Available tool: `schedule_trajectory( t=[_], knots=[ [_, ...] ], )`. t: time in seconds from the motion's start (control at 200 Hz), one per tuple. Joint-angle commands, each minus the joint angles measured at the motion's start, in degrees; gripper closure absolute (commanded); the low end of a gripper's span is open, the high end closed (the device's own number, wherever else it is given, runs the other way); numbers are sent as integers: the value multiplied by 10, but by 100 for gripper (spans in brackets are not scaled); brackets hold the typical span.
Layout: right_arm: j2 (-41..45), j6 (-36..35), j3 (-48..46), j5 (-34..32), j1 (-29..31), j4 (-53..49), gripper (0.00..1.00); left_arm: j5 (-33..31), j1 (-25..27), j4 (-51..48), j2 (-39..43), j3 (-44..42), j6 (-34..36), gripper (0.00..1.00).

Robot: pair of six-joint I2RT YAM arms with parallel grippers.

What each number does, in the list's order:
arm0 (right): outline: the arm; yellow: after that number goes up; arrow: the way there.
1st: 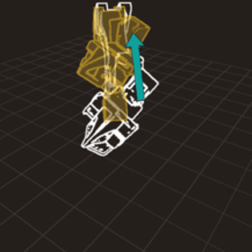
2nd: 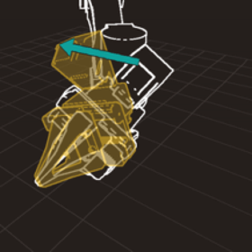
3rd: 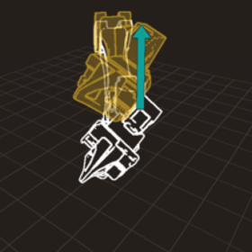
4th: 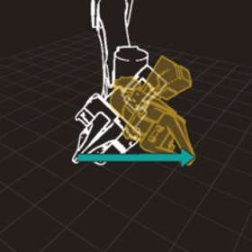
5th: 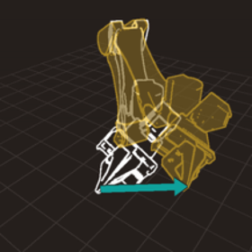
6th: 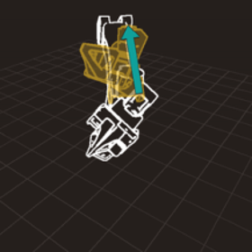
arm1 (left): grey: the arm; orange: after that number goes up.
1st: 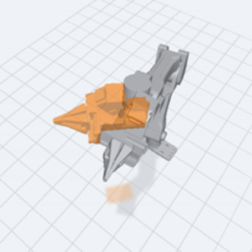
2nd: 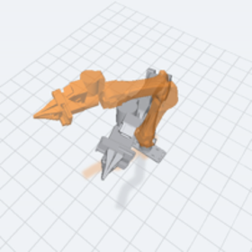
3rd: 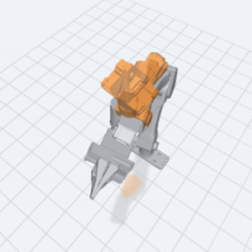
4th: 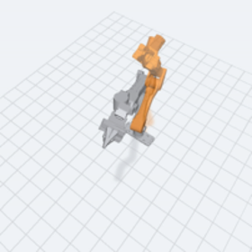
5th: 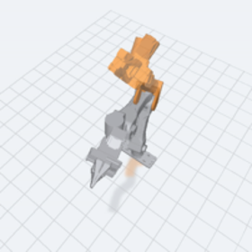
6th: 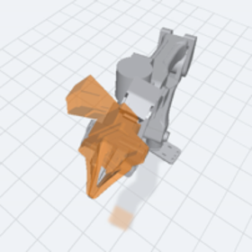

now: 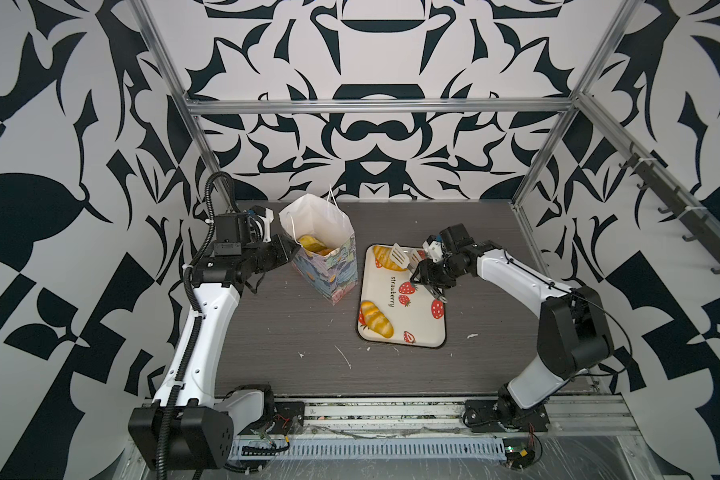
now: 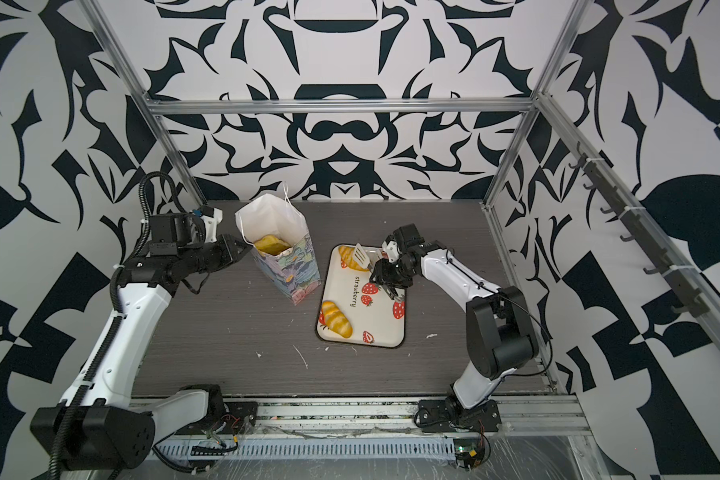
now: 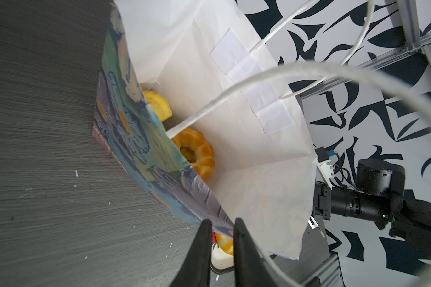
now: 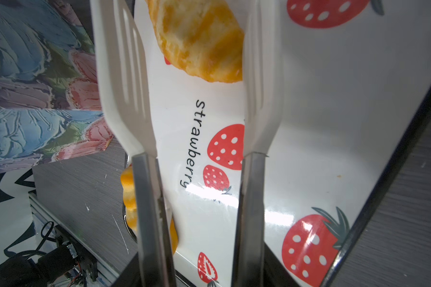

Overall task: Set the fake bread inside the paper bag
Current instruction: 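Lower the open right tongs around the croissant on the tray's far end, then squeeze the right tongs on the croissant and lift it off the tray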

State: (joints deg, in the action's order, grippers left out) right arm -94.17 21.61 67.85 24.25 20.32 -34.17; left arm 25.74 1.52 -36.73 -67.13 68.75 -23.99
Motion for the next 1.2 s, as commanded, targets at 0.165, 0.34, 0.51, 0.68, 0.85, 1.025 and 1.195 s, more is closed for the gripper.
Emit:
schedule_trajectory(
  t=[0.165,0.34,0.51,0.68,0.85,1.025,1.195],
  knots=[
    [21,-44,58,-56,11,-64,45,3,2,-4,11,-13,1,80],
    [-6,-77,121,-114,10,-122,45,0,1,-6,14,-13,4,80],
    [-14,-89,157,-155,13,-141,45,-2,1,-6,17,-14,4,80],
    [-34,-101,194,-202,30,-162,45,-1,1,-6,16,-13,4,80],
    [-62,-120,224,-246,60,-177,45,-2,2,-8,18,-13,5,80],
    [-77,-140,235,-257,79,-178,45,-1,1,-7,16,-14,6,80],
    [-80,-157,234,-251,88,-172,45,0,1,-7,14,-10,5,80]
  ],
)
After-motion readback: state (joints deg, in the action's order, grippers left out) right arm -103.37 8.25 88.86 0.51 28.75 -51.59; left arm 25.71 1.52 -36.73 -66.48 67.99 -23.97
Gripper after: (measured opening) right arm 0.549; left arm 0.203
